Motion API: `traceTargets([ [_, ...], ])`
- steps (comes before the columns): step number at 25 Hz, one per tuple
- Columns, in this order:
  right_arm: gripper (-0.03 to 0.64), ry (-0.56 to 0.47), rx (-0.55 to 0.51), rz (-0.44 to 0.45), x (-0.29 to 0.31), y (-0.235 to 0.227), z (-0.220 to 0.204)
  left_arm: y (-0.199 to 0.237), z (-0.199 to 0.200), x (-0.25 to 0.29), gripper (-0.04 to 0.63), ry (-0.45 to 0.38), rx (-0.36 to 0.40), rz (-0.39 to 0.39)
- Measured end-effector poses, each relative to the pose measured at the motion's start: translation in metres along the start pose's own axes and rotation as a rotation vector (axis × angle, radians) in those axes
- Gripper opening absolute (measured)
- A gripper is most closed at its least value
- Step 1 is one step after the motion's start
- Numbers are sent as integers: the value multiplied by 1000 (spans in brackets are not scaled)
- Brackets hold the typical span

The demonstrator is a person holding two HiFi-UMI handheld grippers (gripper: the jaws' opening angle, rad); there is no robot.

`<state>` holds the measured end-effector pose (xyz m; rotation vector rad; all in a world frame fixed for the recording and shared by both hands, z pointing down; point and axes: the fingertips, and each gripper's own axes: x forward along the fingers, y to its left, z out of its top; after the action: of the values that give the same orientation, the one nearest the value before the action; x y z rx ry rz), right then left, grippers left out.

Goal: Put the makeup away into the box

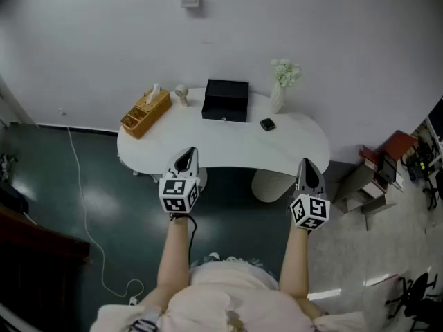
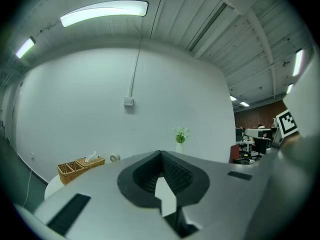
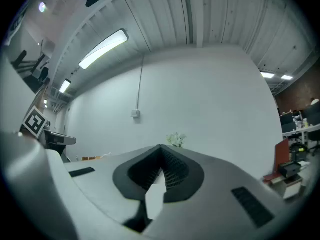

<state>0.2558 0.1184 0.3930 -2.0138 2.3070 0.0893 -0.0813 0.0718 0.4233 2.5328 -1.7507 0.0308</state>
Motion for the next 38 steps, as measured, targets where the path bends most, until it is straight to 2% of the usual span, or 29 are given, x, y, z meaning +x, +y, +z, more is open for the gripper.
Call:
traceTargets([
  [17,13,23,-7,10,-6,15,-10,2,-11,-5,25,27,-15,-4],
  [22,14,24,49,41,-3,18,-17,3,-14,-2,25,36,-19,-3],
  [30,20,42,48,115,2,39,-28,9,-19,2,25,53,-21,-10],
  [32,64,24,55,142,4,44,-22,9,-21,2,25,57,-21,-13],
  [36,221,-24,61,159,4,51,-9,11,-26,0,25,71,-22,-18],
  [38,325,-46,75,150,4,53,-4,12,-29,-1,25,77,-24,-20],
])
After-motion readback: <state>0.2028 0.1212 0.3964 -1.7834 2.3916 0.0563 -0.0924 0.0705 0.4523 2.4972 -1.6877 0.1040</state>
